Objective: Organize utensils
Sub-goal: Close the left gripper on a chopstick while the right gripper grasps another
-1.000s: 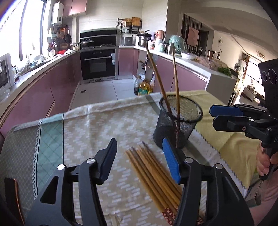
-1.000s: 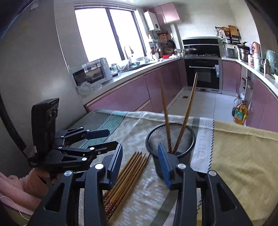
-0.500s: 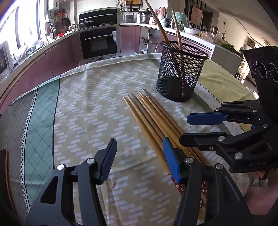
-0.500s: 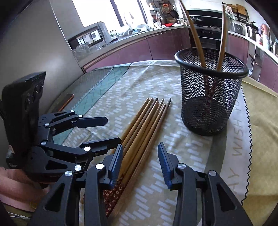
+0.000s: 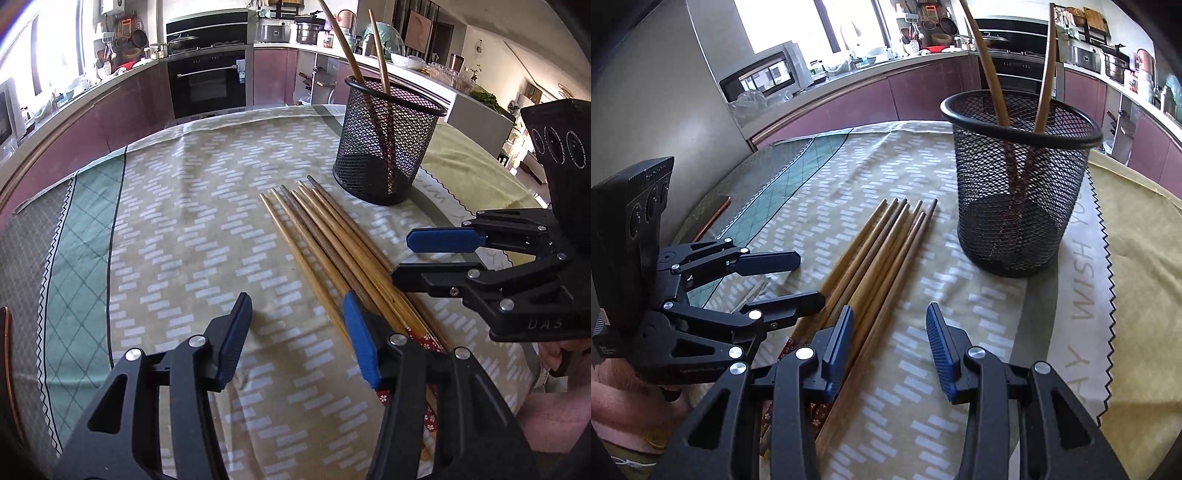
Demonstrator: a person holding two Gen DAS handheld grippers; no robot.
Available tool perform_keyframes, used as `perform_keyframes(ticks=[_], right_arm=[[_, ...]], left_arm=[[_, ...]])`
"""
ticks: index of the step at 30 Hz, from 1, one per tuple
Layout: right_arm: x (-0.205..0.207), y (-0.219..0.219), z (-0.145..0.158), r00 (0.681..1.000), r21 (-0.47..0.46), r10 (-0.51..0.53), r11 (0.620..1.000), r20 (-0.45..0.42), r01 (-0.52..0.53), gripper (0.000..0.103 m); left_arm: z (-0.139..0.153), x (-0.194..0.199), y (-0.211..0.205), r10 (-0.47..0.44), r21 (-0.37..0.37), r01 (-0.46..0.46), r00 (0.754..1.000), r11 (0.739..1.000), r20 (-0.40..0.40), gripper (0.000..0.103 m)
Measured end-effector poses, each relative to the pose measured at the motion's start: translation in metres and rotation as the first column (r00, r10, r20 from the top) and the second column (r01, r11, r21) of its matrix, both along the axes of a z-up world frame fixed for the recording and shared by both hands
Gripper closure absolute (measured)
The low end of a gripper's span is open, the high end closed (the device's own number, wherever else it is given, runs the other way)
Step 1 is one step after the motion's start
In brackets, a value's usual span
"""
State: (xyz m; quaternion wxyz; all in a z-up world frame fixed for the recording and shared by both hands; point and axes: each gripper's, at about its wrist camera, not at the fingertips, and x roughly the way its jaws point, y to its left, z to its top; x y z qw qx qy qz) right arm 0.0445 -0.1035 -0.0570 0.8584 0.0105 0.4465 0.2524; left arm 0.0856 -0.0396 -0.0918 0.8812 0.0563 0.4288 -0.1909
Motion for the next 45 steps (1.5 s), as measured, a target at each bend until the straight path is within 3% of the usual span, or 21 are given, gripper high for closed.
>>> perform_keyframes(ticks=[3, 11, 20, 21, 23, 28, 33, 37, 45], right_arm=[[0.002, 0.001, -0.003, 1.0, -0.018, -0.007, 1.0, -0.007, 0.007, 0.067], [0.002, 0.004, -0.001, 1.0, -0.052, -0.008, 0.999, -0.001, 0.008, 0.078], [0.012, 0.017, -0.004, 0.999, -0.106, -0.023, 0.994, 0.023, 0.026, 0.082], [0.014, 0.016, -0.005, 0.999, -0.096, -0.032, 0.995, 0.021, 0.033, 0.086], [0.016, 0.012, -0.005, 0.999, -0.062, -0.04, 0.997, 0.005, 0.041, 0.092], [0.015, 0.002, -0.006, 0.998, -0.002, -0.067, 0.998, -0.013, 0.067, 0.096], [0.009, -0.01, 0.003, 0.998, 0.051, -0.069, 0.996, 0.003, 0.069, 0.097], [0.003, -0.012, 0.009, 1.0, 0.088, -0.023, 0.996, 0.016, 0.021, 0.097], [0.002, -0.001, 0.001, 0.998, 0.037, 0.055, 0.998, -0.022, -0.054, 0.097]], left_arm=[[0.0, 0.0, -0.001, -0.003, 0.006, 0.003, 1.0, 1.0, -0.003, 0.053], [0.0, 0.0, 0.001, -0.011, 0.006, 0.011, 1.0, 1.0, -0.015, 0.067], [-0.002, 0.011, -0.004, -0.006, 0.011, 0.007, 1.0, 1.0, -0.017, 0.067], [-0.001, 0.014, -0.005, 0.001, 0.008, 0.0, 1.0, 1.0, -0.018, 0.069], [-0.001, 0.016, -0.005, 0.016, 0.005, -0.016, 1.0, 1.0, -0.02, 0.083], [-0.001, 0.018, -0.001, 0.057, -0.037, -0.058, 0.998, 0.998, -0.029, 0.094], [0.003, 0.013, 0.009, 0.086, -0.078, -0.087, 0.996, 0.993, -0.018, 0.095], [0.01, 0.005, 0.008, 0.05, -0.102, -0.05, 0.999, 0.994, -0.005, 0.095], [-0.001, -0.001, 0.0, -0.014, -0.081, 0.01, 0.999, 0.997, -0.043, 0.095]])
